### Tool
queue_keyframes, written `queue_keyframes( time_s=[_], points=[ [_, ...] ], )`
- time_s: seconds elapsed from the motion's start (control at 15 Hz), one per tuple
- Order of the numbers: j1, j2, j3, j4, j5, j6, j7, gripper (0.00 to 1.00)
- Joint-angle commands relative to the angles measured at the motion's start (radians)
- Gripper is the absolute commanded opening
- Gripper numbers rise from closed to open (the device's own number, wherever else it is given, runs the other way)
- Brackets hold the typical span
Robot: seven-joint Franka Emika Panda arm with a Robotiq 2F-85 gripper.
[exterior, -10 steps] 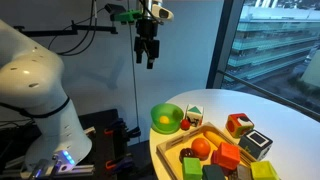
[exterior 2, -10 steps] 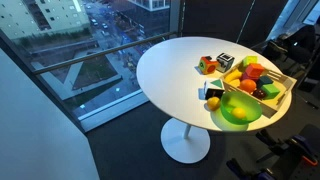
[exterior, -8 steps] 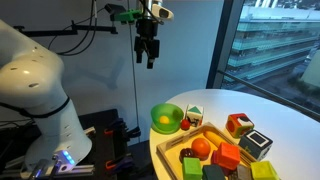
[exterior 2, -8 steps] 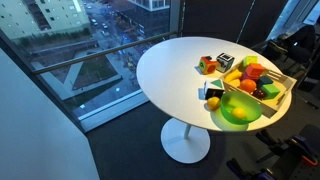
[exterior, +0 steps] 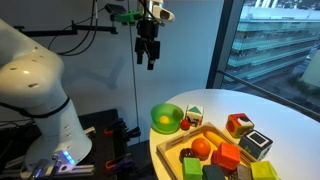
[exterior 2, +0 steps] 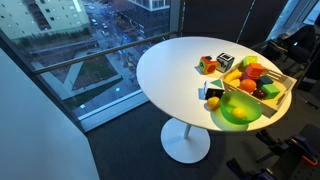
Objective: Remove the lemon plush toy from the green bowl and put it on the table
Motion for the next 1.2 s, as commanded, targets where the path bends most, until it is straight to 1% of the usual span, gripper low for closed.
queue_keyframes(
  time_s=[0.0,0.6,0.87,1.13],
  points=[
    [-0.027,0.033,-0.026,0.014,-0.036,0.039,0.003,1.00],
    [-0.137,0.156,-0.108,0.042,-0.124,0.212,0.014,1.00],
    [-0.172,0.197,-0.153,0.040,-0.106,0.288,0.007,1.00],
    [-0.173,0.213,-0.176,0.022,-0.081,0.353,0.001,1.00]
  ],
)
